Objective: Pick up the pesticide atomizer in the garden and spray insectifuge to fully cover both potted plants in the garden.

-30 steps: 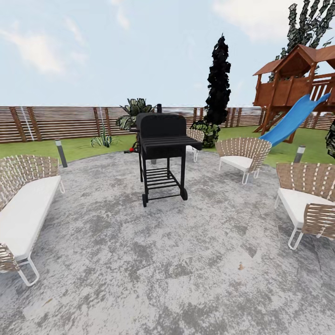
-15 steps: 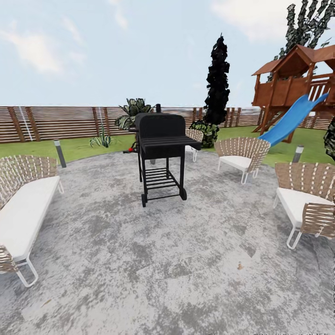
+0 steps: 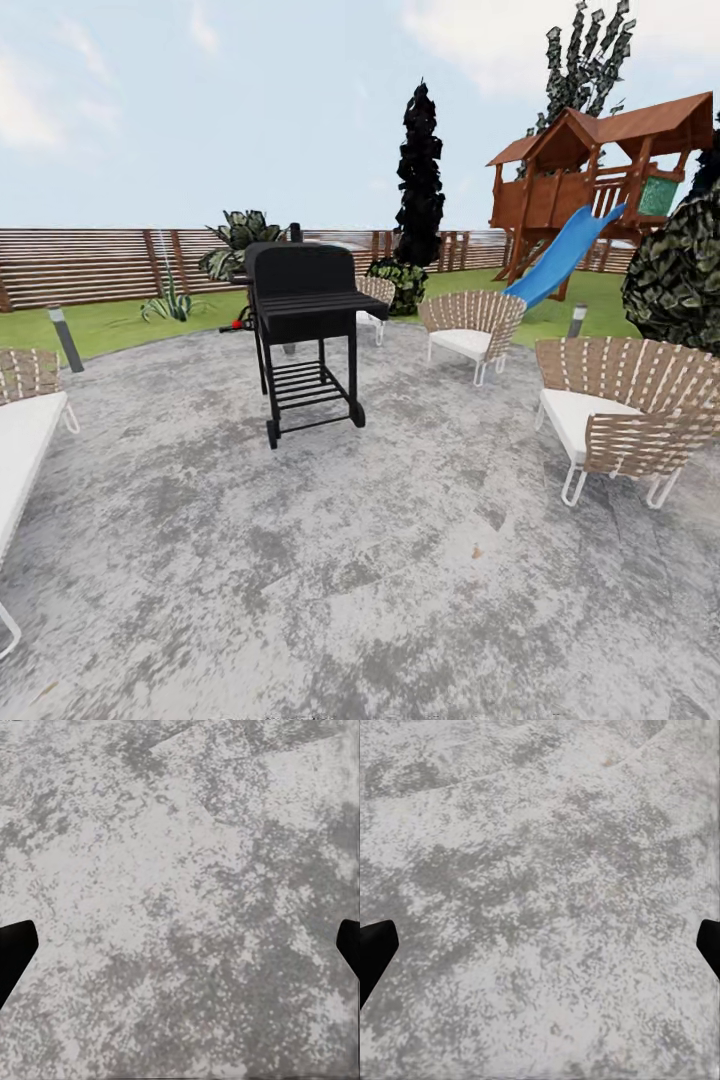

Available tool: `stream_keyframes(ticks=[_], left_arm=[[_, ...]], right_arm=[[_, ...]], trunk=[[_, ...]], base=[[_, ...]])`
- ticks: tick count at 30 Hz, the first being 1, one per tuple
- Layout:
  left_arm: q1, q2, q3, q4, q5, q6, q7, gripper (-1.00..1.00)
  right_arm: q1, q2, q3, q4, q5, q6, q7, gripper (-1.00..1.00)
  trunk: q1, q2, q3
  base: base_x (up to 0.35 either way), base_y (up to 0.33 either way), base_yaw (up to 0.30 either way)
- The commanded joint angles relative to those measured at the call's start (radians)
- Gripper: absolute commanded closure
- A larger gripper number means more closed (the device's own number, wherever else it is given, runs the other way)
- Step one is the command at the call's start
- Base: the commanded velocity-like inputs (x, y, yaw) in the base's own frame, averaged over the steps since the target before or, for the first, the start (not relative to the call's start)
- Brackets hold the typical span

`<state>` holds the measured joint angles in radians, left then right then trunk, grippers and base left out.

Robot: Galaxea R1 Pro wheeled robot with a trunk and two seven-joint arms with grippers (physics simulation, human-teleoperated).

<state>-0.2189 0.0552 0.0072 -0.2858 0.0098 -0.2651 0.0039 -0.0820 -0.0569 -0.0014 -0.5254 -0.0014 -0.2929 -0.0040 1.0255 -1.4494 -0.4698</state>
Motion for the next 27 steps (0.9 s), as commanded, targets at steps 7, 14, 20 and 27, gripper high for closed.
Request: stream_keyframes(ticks=[7, 14, 20, 27], left_arm=[[0.0, -0.001, -0.001, 0.0, 0.0, -0.003, -0.001, -1.0], [0.0, 0.0, -0.002, 0.0, -0.006, -0.002, -0.001, -1.0], [0.0, 0.001, -0.002, 0.0, -0.01, -0.002, -0.001, -1.0], [-0.001, 0.001, -0.003, 0.0, -0.01, -0.002, -0.001, -1.0]], right_arm=[[-0.001, 0.001, 0.001, 0.001, 0.0, -0.004, -0.001, -1.0], [-0.001, 0.002, 0.001, 0.009, -0.001, -0.004, -0.001, -1.0], [-0.001, 0.002, -0.005, 0.021, -0.002, -0.004, -0.001, -1.0], [-0.001, 0.002, -0.008, 0.022, -0.002, -0.004, -0.001, -1.0]], trunk=[[-0.001, -0.001, -0.003], [-0.001, -0.001, -0.003], [-0.001, -0.001, -0.003], [-0.001, -0.001, -0.003]], base=[[-0.289, 0.141, -0.299], [-0.304, 0.169, -0.3], [-0.304, 0.179, -0.3], [-0.288, 0.212, -0.3]])
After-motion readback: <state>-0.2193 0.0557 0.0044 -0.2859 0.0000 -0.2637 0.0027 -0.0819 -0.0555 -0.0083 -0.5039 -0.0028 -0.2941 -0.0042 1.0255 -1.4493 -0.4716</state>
